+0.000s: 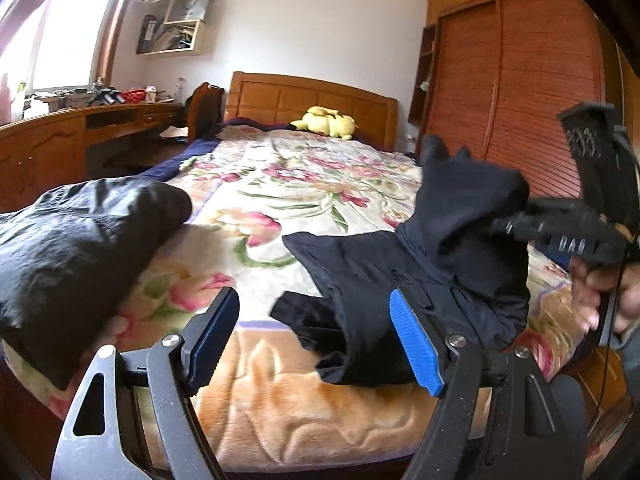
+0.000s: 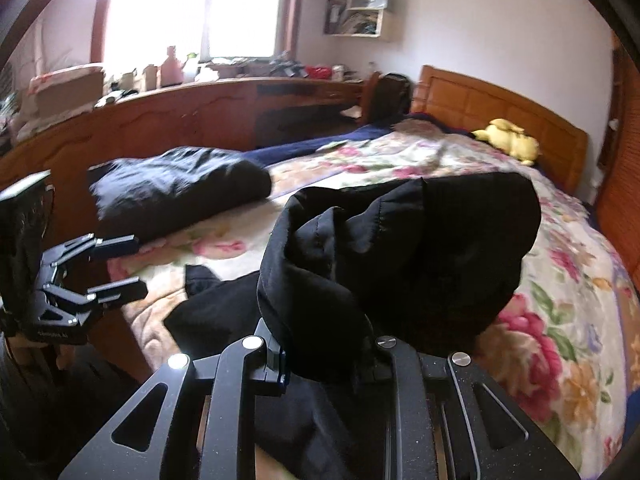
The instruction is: Fold large clothes
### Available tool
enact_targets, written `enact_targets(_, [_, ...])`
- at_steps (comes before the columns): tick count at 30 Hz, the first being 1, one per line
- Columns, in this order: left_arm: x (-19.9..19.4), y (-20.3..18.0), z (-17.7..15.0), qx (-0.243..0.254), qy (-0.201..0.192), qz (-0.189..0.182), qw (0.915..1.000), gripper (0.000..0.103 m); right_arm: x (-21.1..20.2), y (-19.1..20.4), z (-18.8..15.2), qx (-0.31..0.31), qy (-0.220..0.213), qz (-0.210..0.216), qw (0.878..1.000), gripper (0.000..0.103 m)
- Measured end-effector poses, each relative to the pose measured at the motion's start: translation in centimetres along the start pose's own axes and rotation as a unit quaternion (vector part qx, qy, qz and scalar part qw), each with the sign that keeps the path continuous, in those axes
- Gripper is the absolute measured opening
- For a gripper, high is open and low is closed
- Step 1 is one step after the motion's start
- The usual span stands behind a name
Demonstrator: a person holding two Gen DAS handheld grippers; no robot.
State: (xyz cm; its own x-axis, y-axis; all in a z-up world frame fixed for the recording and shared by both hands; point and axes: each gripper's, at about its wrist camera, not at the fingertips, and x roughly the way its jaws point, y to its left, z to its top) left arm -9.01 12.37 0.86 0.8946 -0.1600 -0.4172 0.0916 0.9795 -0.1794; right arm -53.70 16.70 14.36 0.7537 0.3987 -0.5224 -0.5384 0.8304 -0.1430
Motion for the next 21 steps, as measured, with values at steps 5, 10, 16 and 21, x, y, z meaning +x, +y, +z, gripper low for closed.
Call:
enact_targets(5, [-0.4, 1.5, -0.1, -0.015, -0.005, 0.008, 0.9999, 0.078, 3.5, 1.7, -0.3, -0.014, 0.038, 0.032, 0.999, 0.022])
enact_targets(10, [-0.4, 2.3, -0.2, -0.022, -0.005, 0.015, 0.9996, 0.078, 5.4, 1.2, -1.1, -0.005, 0.068, 0.041, 0.997, 0.025])
enact_targets(16, [-0.1, 2.2, -0.4, -0.018, -0.001, 0.014, 0.9997, 0.078, 3.6, -0.4, 0.3, 0.015, 0.06, 0.027, 0.998, 0.031])
enact_targets(21, [0.1, 1.8, -0.4, -0.016, -0.001, 0.011, 0.9998, 0.078, 1.2, -1.9, 1.5, 0.018, 0.035, 0.01, 0.999, 0.052])
